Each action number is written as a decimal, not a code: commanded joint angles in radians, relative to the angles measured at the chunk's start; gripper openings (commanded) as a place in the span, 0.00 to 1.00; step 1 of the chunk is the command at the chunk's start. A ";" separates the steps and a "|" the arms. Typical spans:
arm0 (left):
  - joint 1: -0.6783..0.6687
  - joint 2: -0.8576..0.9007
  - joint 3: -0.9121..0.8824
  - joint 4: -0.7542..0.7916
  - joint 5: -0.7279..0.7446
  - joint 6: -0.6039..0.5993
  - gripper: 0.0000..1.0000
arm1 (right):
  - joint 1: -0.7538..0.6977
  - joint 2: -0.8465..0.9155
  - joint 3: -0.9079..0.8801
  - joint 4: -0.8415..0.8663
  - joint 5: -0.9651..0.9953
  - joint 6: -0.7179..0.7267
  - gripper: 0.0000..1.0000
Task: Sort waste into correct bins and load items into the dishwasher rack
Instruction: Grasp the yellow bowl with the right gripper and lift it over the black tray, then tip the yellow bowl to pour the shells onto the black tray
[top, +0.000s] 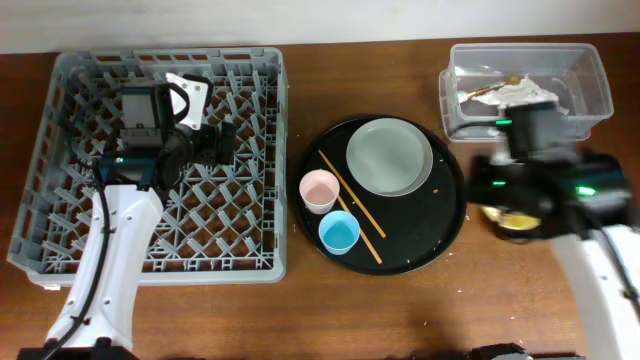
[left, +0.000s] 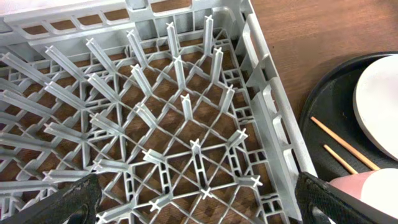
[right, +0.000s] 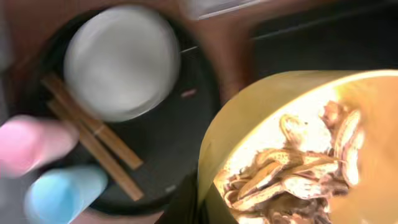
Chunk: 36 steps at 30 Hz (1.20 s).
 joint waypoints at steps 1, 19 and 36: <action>0.003 0.002 0.016 0.018 0.011 -0.012 0.99 | -0.240 -0.003 -0.011 0.018 -0.154 -0.201 0.04; 0.003 0.002 0.016 0.032 0.007 -0.012 0.99 | -0.842 0.558 -0.064 0.315 -1.244 -0.746 0.04; 0.003 0.002 0.016 0.018 0.007 -0.012 0.99 | -0.962 0.631 -0.067 0.281 -1.622 -0.444 0.05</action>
